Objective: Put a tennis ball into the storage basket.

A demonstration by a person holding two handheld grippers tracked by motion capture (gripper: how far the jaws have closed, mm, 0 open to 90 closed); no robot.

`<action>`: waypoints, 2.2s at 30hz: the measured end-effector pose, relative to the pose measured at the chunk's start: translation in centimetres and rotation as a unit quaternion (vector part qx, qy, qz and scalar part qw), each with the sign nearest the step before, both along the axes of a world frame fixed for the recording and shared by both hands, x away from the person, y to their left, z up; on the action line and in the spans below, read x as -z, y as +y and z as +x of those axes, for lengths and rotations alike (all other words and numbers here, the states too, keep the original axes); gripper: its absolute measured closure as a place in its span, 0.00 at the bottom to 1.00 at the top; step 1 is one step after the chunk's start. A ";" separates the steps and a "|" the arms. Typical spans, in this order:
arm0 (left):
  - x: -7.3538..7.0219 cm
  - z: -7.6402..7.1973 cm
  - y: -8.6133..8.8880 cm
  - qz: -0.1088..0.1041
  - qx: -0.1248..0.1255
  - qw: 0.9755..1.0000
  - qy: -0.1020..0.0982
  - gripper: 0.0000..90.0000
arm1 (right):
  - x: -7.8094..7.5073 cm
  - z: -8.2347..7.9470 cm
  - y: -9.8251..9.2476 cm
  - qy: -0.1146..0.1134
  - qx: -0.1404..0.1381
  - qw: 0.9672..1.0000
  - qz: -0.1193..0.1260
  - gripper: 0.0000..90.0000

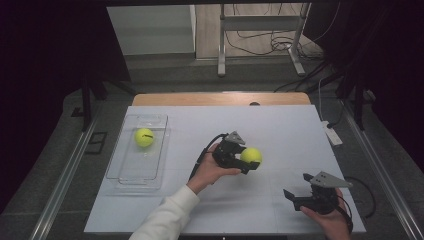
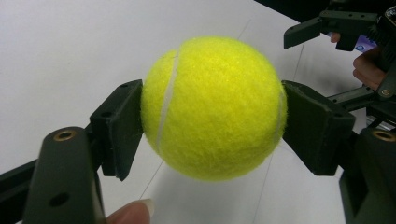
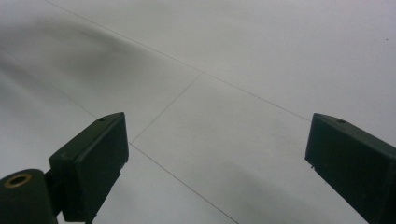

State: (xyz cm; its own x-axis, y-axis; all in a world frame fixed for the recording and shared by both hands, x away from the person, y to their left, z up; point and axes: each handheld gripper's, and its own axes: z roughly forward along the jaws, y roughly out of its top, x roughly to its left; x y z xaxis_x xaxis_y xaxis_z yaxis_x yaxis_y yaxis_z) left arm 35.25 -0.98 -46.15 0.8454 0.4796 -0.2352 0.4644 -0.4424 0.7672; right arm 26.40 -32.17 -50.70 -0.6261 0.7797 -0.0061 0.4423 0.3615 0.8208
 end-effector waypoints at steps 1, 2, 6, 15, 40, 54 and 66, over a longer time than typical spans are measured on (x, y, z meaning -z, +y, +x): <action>0.0 0.0 0.0 0.000 0.000 1.000 0.000 0.30 | 0.0 0.0 0.0 0.000 0.000 1.000 0.000 0.07; 0.0 0.0 0.3 -0.001 -0.002 1.000 0.000 0.30 | 0.0 0.0 0.1 0.000 0.000 1.000 -0.001 0.07; 0.0 -0.1 0.9 -0.004 -0.009 1.000 -0.001 0.30 | -0.2 0.0 0.3 -0.004 0.000 1.000 0.003 0.07; 0.0 -0.3 2.1 -0.008 -0.020 1.000 -0.002 0.30 | -0.2 0.1 0.4 -0.009 0.000 1.000 0.004 0.07; -0.8 -1.1 4.6 -0.011 -0.040 0.999 -0.015 0.30 | -0.1 0.1 0.5 -0.006 0.001 1.000 0.000 0.07; -1.1 -1.5 5.2 -0.013 -0.039 0.999 -0.021 0.30 | 0.0 0.1 0.4 -0.004 0.001 1.000 -0.003 0.07; -1.6 -1.8 6.6 -0.015 -0.047 0.998 -0.026 0.30 | 0.0 0.0 0.5 -0.003 0.003 1.000 -0.004 0.07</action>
State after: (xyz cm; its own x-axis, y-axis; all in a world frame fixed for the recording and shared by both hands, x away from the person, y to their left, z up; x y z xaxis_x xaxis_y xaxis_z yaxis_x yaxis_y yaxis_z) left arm 33.45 5.61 -44.57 0.8085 0.5506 -0.2078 0.4620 -0.3751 0.8036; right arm 26.45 -31.63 -50.67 -0.6207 0.7839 -0.0155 0.4400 0.3646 0.8207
